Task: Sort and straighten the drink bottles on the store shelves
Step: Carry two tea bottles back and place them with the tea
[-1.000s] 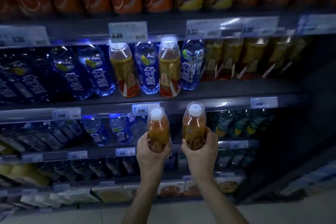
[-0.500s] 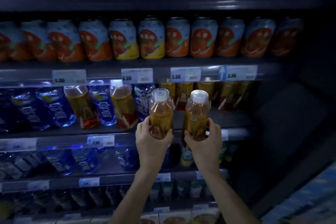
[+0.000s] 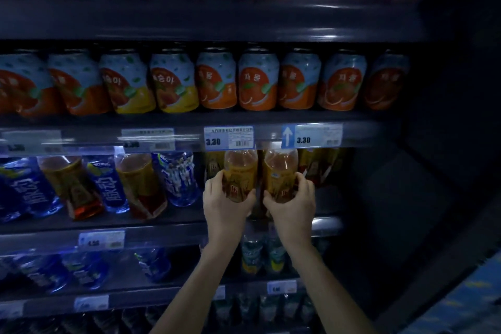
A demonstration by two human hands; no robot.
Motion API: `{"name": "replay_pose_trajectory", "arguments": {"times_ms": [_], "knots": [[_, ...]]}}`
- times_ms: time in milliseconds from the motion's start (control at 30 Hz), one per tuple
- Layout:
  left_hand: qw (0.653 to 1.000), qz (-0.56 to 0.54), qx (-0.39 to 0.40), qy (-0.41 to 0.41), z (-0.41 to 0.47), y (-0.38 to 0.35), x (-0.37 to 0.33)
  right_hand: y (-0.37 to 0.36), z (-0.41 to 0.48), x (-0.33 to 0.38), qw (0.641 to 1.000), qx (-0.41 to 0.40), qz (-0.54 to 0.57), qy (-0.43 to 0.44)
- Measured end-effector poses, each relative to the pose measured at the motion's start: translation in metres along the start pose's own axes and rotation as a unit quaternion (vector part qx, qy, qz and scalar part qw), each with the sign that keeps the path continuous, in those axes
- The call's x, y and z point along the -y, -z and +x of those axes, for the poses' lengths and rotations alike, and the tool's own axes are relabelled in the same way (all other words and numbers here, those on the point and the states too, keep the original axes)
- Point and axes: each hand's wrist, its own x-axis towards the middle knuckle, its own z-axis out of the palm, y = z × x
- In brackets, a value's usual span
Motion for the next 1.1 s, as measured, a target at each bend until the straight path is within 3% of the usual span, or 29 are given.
{"name": "replay_pose_trajectory", "arguments": {"times_ms": [667, 1100], "knots": [[0.995, -0.06, 0.004, 0.074, -0.01, -0.029, 0.012, -0.008, 0.004, -0.022, 1.0, 0.003, -0.004, -0.003], [0.998, -0.023, 0.035, 0.043, -0.015, -0.034, 0.022, -0.006, -0.004, -0.038, 0.998, -0.017, -0.056, -0.018]]}}
